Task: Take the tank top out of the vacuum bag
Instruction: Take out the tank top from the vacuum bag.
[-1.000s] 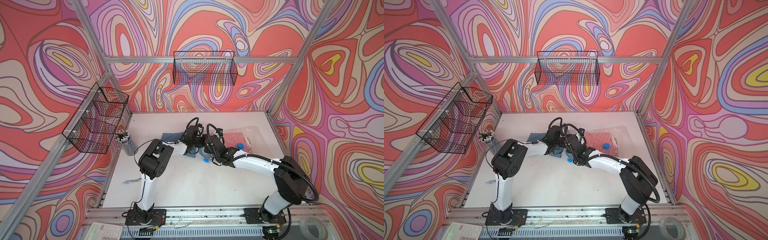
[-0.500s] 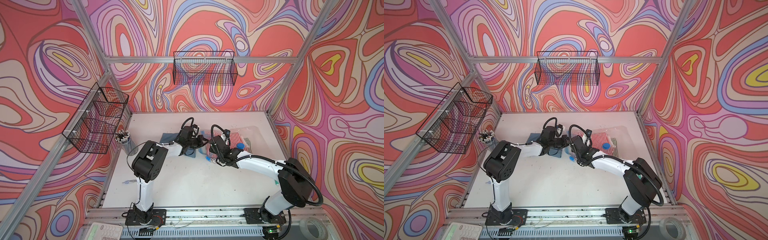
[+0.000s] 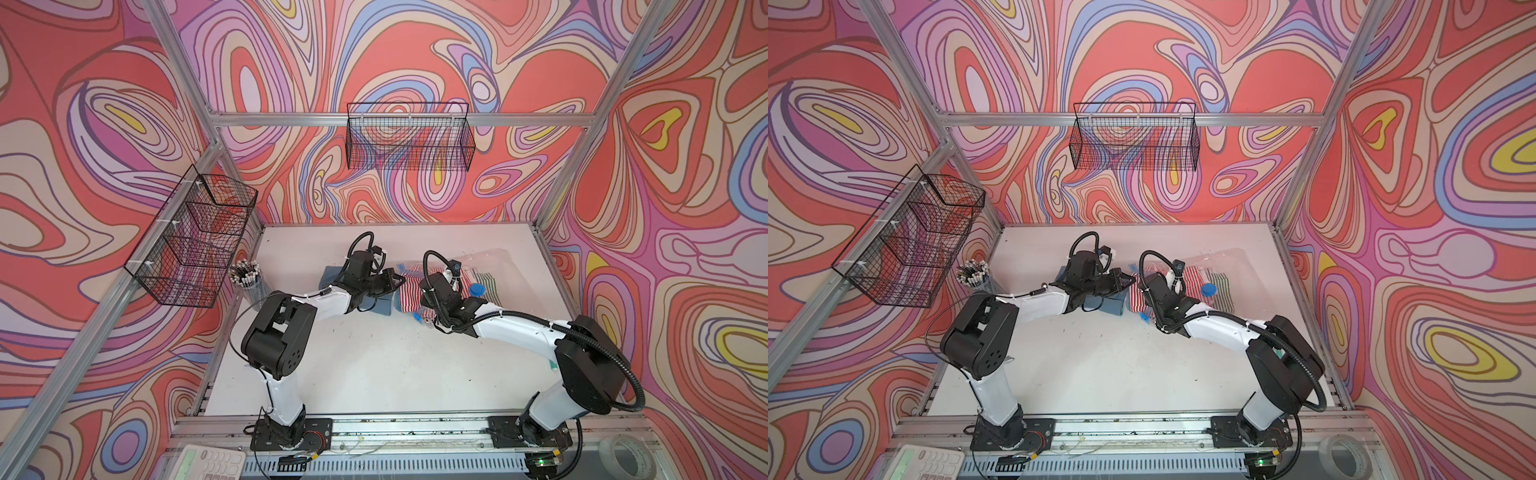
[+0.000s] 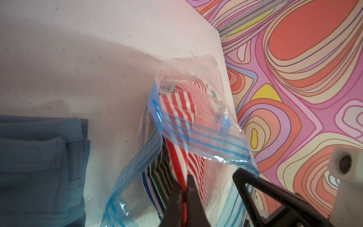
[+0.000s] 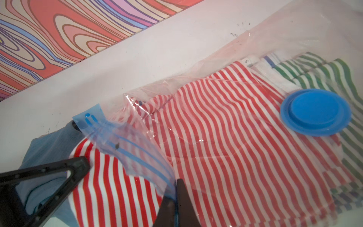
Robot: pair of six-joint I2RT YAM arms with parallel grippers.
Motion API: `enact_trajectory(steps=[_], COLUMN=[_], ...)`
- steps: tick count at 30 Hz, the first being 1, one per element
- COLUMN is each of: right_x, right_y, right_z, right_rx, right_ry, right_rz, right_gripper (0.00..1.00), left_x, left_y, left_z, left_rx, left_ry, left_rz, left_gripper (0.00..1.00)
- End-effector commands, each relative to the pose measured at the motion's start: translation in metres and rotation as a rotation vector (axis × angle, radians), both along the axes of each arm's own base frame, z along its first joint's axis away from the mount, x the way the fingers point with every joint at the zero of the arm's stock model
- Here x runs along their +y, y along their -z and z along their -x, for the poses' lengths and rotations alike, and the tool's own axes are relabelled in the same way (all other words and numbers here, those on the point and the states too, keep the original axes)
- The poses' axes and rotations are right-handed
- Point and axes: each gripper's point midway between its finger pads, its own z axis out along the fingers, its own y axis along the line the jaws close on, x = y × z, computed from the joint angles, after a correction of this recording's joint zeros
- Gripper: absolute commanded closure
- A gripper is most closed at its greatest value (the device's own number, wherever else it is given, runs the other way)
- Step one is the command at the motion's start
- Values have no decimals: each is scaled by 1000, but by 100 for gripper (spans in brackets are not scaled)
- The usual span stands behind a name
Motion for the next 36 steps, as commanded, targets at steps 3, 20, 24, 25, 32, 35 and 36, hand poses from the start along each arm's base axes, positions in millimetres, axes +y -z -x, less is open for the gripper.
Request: enact_trajectory(steps=[3,20,24,25,32,35,36], right_x=[-6,-24,-27,-29,-39,-41,-41], right_y=[-7,20,24,25,38,41,42], right_z=[-6,-13,-13,-13,-16,-17,-17], right_rx=[-32,14,20,21,48,53,55], right_ry=[9,64,76,79,89,94,96], right_rz=[-1,-5,-4,-4,4,5,4], right_gripper=[100,100,100,100,100,100,100], left_x=[9,16,17,17,25,27,28], left_y=[5,9,7,5,-10,-18,-20], left_z=[-3,3,5,6,11,13,13], left_rx=[-8,-25,-17,-21,-65,-85,-91], left_ry=[-21,-39,-33,-31,-43,-45,-48], left_rz=[-18,-36,-45,-45,-76,-88,-88], left_gripper=[100,100,100,100,100,100,100])
